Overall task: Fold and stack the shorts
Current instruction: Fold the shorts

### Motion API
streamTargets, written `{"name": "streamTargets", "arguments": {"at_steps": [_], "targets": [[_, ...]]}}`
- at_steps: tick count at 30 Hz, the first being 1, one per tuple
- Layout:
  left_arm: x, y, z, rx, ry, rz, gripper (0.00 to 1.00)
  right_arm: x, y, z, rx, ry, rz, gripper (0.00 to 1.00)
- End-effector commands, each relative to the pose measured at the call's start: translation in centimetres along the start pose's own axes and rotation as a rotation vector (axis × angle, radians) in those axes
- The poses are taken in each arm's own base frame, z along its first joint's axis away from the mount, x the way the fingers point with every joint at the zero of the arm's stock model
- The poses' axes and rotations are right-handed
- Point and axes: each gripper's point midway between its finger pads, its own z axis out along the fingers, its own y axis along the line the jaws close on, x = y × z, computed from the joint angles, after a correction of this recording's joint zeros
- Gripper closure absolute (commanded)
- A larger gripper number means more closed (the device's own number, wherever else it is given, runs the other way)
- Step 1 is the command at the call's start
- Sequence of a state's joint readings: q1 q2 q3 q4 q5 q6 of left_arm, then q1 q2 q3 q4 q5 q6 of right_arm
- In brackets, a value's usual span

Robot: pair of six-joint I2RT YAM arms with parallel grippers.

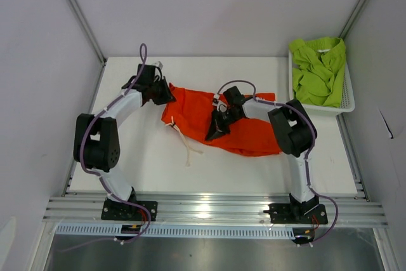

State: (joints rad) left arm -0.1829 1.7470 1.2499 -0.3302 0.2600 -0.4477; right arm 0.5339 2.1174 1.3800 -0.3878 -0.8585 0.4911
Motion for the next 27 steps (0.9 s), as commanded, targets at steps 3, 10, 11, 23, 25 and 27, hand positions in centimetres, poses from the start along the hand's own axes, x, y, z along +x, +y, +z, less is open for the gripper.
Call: {"name": "streamTargets", "arguments": {"at_steps": [3, 10, 11, 23, 25, 27], "targets": [[-2.5, -1.3, -1.7, -0.004, -0.019, 0.07, 1.0, 0.0, -2.1, 0.1, 0.002, 0.079, 0.085, 1.0], [-6.0, -1.9, -4.2, -0.073, -0.046, 0.151, 1.0, -0.1, -5.0, 0.5, -0.032, 0.117, 0.191, 0.99], [-6.3, -2.2, -4.5, -0.07, -0.05, 0.158, 1.0, 0.0, -5.1, 0.7, -0.044, 0.127, 0.197, 0.99], [-8.8, -6.7, -6.8, -0.174, -0.033, 0.325, 1.0, 0.1, -2.2, 6.8, -0.15, 0.111, 0.286, 1.0], [-8.5, -7.3, -7.2, -0.207, -0.037, 0.364, 1.0, -0.1, -0.9, 8.2, -0.173, 0.098, 0.292, 1.0], [-8.0, -7.9, -7.5, -0.236, -0.039, 0.396, 1.0, -1.0, 0.7, 9.5, -0.213, 0.065, 0.334, 1.0]]}}
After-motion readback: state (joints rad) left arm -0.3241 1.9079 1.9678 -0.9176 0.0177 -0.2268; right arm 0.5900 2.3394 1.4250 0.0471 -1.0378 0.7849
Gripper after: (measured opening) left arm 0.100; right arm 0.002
